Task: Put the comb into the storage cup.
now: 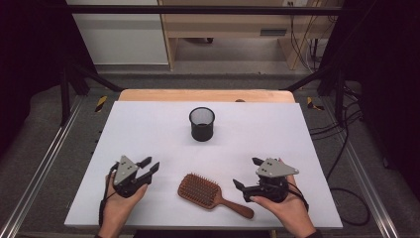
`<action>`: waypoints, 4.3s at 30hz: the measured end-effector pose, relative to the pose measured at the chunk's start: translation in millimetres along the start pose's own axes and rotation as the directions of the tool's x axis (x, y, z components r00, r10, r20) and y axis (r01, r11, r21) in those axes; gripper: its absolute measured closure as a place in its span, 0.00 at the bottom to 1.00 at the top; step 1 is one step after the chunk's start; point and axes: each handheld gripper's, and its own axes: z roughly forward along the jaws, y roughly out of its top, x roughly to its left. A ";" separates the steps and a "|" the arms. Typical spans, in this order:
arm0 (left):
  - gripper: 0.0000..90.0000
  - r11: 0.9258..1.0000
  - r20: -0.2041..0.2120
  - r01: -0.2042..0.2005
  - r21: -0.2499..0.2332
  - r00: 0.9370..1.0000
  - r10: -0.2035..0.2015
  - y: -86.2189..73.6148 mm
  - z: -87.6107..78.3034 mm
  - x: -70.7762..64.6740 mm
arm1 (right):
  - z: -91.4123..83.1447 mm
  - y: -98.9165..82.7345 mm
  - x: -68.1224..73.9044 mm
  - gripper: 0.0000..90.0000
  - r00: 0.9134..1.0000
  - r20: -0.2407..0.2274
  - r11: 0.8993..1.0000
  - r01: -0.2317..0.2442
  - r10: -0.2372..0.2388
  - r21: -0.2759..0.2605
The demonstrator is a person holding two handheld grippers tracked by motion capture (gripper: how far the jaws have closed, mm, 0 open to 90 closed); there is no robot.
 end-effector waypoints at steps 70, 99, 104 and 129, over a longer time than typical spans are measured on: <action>0.02 0.996 -0.061 -0.024 -0.080 0.998 0.019 -1.3 -4.3 20.2 | 73.3 -1.9 49.2 0.61 0.946 -0.323 0.767 0.235 -0.039 0.597; 0.02 0.997 -0.056 -0.024 -0.079 0.998 0.020 -1.0 -3.9 19.0 | 79.3 -3.3 46.3 0.76 0.953 -0.302 0.752 0.215 -0.022 0.624; 0.02 0.997 -0.056 -0.023 -0.078 0.998 0.018 -0.9 -3.6 19.2 | 79.5 -3.5 48.1 0.78 0.955 -0.296 0.748 0.223 -0.037 0.625; 0.02 0.996 -0.051 -0.021 -0.081 0.999 0.017 0.0 -4.4 18.0 | 78.8 -2.0 50.9 0.81 0.950 -0.294 0.753 0.271 -0.107 0.600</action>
